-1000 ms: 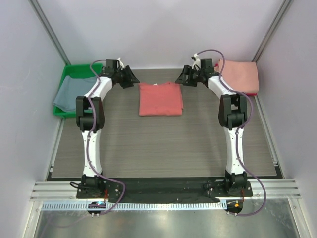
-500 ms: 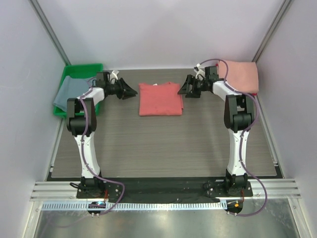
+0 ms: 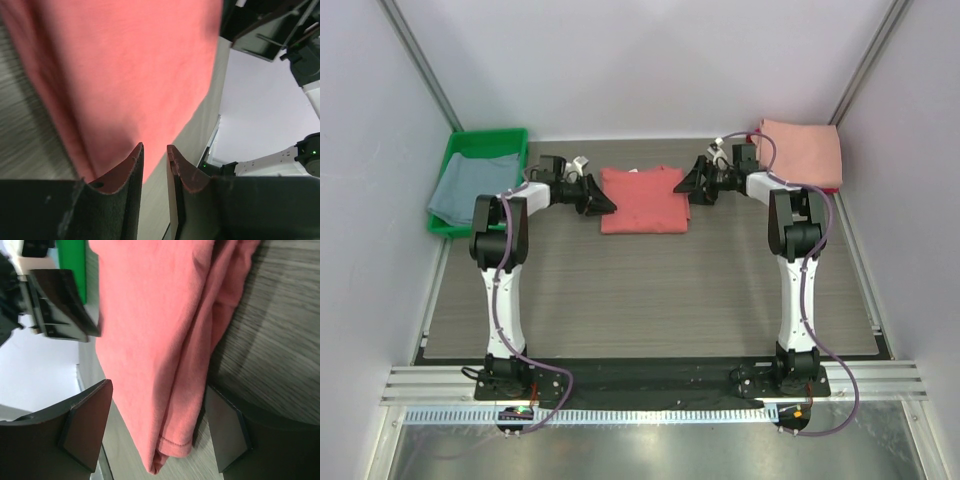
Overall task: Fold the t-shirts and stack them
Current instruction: Neatly place the folded tshirt to the corner
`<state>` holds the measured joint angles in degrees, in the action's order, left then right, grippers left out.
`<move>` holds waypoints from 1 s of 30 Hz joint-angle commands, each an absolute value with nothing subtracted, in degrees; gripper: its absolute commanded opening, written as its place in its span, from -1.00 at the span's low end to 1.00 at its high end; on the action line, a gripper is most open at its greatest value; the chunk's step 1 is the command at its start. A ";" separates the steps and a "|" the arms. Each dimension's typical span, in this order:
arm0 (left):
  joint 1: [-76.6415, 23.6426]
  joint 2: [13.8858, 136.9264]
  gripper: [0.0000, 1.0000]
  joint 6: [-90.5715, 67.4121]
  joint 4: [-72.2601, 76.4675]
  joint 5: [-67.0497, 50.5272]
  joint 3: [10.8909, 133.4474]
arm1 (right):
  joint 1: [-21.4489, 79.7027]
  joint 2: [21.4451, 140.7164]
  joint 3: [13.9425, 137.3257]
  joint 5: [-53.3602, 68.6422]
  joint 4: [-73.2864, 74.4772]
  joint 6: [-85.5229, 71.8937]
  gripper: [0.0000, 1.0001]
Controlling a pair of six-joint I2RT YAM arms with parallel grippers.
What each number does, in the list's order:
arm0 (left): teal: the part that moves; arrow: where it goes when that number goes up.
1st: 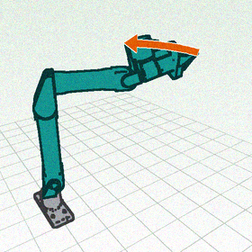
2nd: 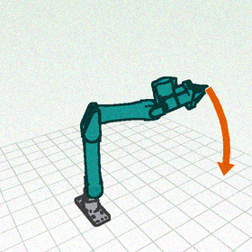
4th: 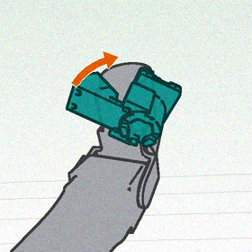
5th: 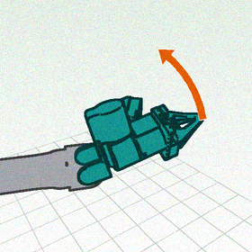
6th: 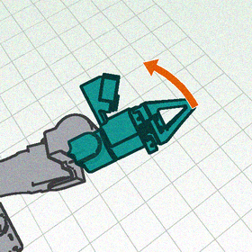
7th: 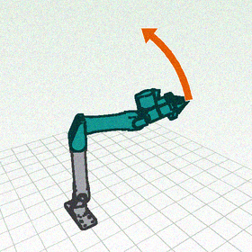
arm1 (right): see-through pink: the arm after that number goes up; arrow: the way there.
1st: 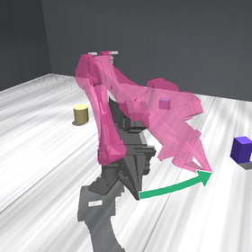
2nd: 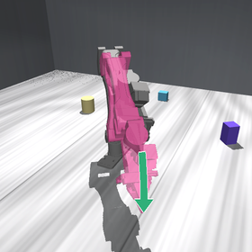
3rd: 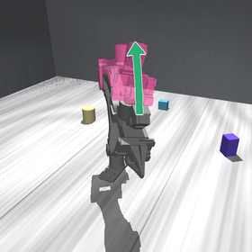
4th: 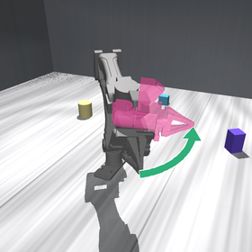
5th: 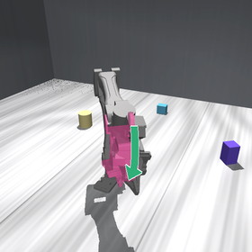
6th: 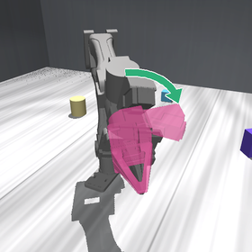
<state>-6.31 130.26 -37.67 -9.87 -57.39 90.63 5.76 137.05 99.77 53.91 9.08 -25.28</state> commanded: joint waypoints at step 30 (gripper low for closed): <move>-9.58 136.76 -0.53 -33.58 -15.73 -54.67 94.48 | 9.05 151.96 105.99 55.81 14.50 -29.00 0.15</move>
